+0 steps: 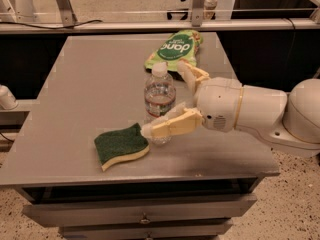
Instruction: Move water bottle near sponge
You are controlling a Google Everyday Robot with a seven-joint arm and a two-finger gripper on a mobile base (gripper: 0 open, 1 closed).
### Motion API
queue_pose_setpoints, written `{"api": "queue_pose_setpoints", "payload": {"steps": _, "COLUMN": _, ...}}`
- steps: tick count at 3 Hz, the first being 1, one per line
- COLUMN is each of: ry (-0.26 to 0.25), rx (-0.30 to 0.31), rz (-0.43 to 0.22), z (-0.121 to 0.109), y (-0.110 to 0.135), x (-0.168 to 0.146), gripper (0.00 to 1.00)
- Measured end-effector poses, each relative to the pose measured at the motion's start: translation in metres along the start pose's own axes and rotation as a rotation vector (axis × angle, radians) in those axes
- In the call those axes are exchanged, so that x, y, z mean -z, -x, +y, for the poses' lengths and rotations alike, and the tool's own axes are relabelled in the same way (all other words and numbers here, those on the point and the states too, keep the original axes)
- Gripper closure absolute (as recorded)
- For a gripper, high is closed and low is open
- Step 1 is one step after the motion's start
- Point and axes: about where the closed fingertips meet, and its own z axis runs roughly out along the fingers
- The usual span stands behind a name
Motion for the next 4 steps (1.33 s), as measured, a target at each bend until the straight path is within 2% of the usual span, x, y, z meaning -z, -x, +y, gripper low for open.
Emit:
{"api": "queue_pose_setpoints", "payload": {"steps": 1, "ry": -0.016, "rx": 0.013, "rz": 0.014, "z": -0.004, "y": -0.001, "x": 0.007, "gripper": 0.0}}
{"api": "queue_pose_setpoints", "payload": {"steps": 2, "ry": -0.076, "rx": 0.022, "rz": 0.047, "z": -0.023, "y": -0.011, "x": 0.032, "gripper": 0.0}}
{"api": "queue_pose_setpoints", "payload": {"steps": 4, "ry": -0.234, "rx": 0.041, "rz": 0.105, "z": -0.084, "y": -0.041, "x": 0.126, "gripper": 0.0}}
